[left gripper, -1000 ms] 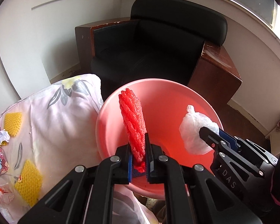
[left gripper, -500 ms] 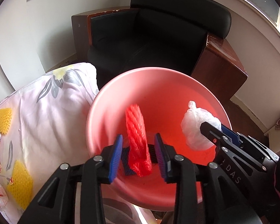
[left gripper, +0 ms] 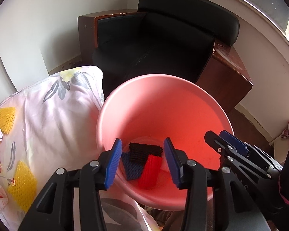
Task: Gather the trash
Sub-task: 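Open the left tool to drop the red net while the right tool drops the bag, then move both open tools back over the remaining trash on the table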
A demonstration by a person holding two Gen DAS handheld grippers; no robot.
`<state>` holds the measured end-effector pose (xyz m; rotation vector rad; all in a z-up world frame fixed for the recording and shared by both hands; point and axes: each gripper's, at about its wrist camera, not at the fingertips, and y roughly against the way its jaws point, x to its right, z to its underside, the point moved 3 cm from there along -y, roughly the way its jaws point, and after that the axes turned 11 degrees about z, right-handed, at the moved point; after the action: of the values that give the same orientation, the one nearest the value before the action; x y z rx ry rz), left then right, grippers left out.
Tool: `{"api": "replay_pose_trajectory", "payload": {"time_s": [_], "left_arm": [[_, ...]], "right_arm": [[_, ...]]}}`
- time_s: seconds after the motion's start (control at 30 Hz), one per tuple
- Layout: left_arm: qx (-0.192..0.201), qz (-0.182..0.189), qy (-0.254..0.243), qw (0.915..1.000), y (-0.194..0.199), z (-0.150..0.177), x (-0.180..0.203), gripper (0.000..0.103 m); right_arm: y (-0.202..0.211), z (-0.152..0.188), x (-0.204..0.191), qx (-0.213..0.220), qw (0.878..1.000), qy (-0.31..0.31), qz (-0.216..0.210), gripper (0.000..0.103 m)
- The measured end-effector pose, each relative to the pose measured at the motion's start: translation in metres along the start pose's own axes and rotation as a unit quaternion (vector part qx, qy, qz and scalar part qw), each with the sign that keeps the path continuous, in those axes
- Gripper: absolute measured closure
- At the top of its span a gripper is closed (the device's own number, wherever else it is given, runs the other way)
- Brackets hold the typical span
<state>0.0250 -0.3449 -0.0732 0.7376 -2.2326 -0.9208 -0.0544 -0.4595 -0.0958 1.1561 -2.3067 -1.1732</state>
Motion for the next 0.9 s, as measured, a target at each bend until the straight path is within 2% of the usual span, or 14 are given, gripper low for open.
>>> {"api": "replay_pose_trajectory", "payload": {"time_s": [0.43,0.9], "left_arm": [[0.047,0.003,0.002,0.9989,0.048,0.0,0.003,0.058],[0.085,-0.01,0.013,0.9963,0.1,0.021,-0.016,0.058]], "right_arm": [[0.034,0.0,-0.002,0.041,0.999,-0.004,0.009,0.067],[0.07,0.011,-0.027,0.073,0.997,0.018,-0.016,0.067]]}}
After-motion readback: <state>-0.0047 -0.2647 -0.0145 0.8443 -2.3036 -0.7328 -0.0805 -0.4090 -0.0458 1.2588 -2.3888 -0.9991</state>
